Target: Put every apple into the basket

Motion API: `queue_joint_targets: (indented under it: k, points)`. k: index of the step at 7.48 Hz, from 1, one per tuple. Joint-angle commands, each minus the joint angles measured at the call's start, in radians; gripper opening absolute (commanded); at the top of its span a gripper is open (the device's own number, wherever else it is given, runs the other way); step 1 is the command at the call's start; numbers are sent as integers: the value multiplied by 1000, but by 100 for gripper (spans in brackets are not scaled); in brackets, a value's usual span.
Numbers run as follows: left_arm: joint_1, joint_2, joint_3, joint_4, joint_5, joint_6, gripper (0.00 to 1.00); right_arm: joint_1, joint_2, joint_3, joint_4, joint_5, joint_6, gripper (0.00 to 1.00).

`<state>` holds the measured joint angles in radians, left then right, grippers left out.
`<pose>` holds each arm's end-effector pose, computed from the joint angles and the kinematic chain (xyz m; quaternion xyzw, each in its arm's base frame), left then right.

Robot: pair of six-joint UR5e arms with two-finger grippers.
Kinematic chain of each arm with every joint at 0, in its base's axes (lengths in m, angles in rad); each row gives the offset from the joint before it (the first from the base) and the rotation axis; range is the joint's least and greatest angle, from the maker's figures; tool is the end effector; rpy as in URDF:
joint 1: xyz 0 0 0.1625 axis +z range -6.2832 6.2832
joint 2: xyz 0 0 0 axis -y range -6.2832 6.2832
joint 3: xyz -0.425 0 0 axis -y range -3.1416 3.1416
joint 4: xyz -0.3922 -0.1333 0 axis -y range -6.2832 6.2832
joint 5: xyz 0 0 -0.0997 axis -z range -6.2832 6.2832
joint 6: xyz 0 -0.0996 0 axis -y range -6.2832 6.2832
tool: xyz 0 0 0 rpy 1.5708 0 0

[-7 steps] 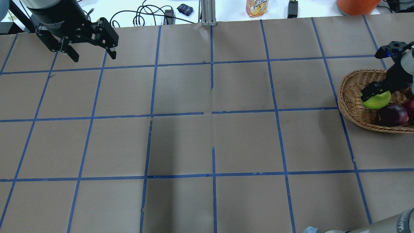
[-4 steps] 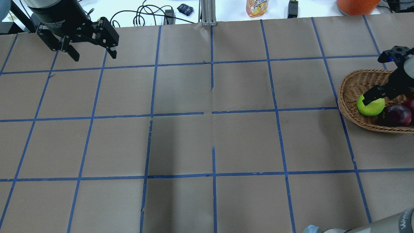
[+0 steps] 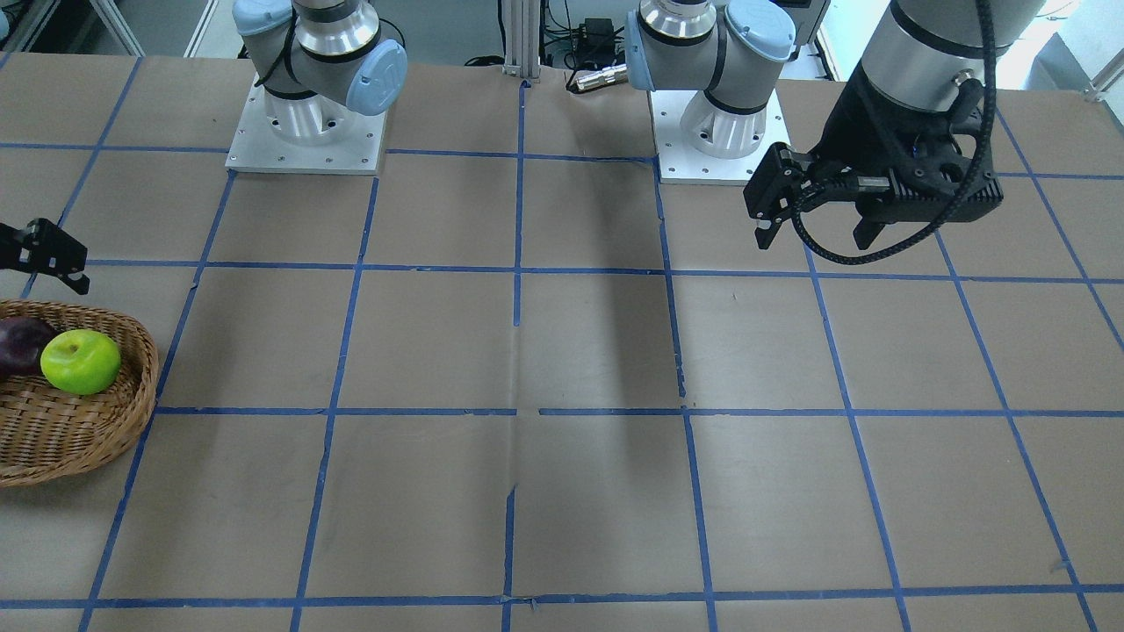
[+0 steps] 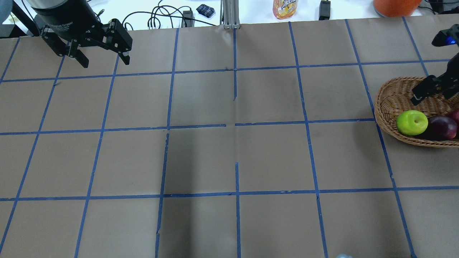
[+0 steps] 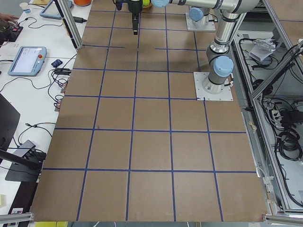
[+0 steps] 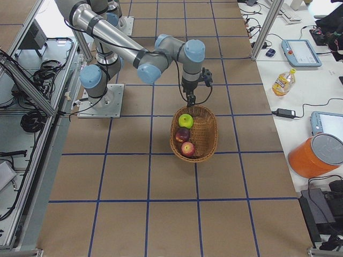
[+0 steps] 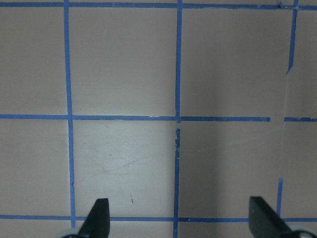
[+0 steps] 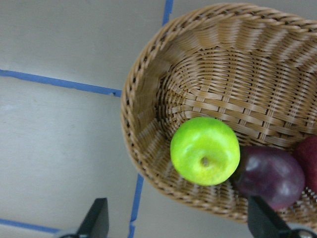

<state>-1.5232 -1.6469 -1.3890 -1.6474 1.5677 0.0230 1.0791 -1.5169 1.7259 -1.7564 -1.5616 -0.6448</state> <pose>-0.1085 -0.5306 0.5310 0.0123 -0.9998 0.0146 0.0010 -0.1196 -0.5076 0.4036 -0.0764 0.9970 0.0074 0.0102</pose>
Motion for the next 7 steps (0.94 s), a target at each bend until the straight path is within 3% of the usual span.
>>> queue_joint_targets:
  k: [1,4,7]
  points:
    - [1,4,1,0,2,0,100,160,-51,-154,235,0,261,100]
    - [2,4,1,0,0,0,100,414,-52,-189,273,-3,645,100]
    - [2,4,1,0,-3,0,100,436,-55,-190,271,5,665,100]
